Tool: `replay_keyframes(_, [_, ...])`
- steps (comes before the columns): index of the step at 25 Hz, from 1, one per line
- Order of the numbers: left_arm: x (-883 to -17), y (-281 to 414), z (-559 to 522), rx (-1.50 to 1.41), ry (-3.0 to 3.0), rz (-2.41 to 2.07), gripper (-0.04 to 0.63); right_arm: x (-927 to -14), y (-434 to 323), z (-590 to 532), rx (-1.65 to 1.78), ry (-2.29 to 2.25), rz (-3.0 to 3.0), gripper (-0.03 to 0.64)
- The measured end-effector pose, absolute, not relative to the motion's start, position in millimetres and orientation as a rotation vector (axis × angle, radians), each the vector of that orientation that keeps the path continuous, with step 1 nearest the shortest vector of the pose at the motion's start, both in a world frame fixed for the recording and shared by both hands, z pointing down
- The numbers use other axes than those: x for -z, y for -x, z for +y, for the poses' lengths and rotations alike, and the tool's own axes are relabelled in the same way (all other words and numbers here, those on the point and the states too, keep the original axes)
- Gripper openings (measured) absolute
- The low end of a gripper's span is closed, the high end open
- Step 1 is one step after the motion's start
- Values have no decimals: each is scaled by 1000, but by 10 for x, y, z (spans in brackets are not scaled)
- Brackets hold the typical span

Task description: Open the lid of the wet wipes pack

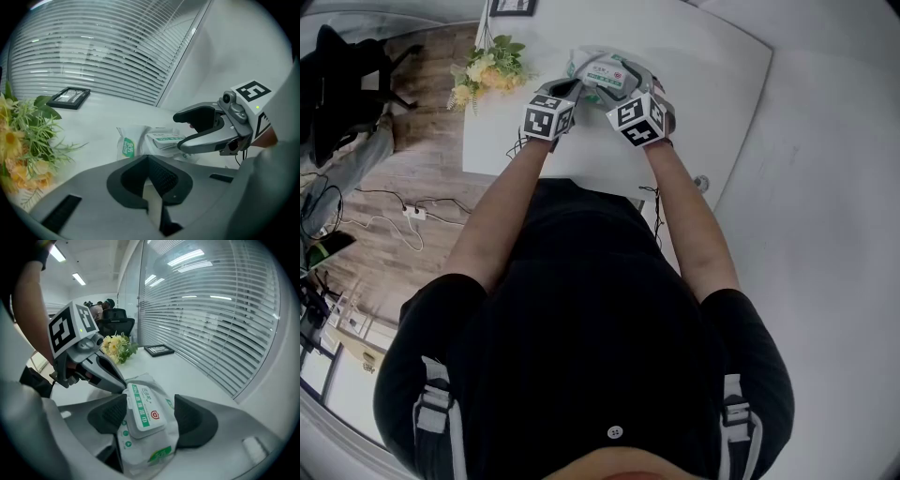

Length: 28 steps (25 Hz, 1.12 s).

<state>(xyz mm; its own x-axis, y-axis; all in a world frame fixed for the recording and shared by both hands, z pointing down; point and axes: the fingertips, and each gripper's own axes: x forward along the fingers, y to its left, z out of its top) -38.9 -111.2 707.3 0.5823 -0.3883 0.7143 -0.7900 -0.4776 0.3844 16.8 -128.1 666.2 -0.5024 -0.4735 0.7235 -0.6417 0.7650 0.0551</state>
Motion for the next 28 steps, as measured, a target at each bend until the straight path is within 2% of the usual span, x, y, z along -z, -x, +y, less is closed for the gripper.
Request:
replay_keyframes(17, [-7060,388,-1103,-713,-2089,-925,8,-6428,-358,-1732,-272,-1015,-2199,260])
replay_keyframes(28, [-7025,398,-1083,-709,-2101,-907,8,-6644,-444,-1921,-291,-1011,-2135,250])
